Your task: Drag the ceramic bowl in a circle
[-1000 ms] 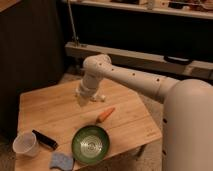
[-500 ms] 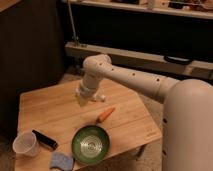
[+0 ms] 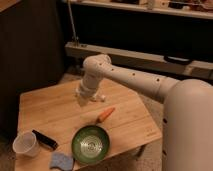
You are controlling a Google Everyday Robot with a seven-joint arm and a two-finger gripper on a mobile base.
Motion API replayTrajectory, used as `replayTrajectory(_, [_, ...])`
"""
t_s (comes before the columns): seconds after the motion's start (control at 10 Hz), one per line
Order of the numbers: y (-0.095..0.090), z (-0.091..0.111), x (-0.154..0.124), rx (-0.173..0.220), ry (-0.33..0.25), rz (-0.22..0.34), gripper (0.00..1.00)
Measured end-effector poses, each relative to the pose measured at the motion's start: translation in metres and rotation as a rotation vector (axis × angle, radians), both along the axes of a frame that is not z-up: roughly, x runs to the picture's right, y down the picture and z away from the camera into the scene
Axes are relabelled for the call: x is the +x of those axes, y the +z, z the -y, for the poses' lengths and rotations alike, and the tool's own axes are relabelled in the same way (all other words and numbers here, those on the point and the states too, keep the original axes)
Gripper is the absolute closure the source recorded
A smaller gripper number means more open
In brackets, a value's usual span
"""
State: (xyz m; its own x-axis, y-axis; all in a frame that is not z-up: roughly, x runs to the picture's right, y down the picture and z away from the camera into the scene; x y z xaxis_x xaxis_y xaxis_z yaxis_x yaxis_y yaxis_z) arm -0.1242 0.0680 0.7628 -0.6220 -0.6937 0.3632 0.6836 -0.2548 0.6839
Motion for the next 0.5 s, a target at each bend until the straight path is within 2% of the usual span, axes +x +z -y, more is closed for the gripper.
replayTrajectory(0.3, [-0.005,-0.005,0.02,-0.018,0.036,-0.009,1.0])
replayTrajectory(0.4, [-0.011,-0.014,0.038,-0.028,0.053,-0.015,1.0])
replayTrajectory(0.5, [-0.018,-0.023,0.059,-0.039,0.069,-0.021,0.95])
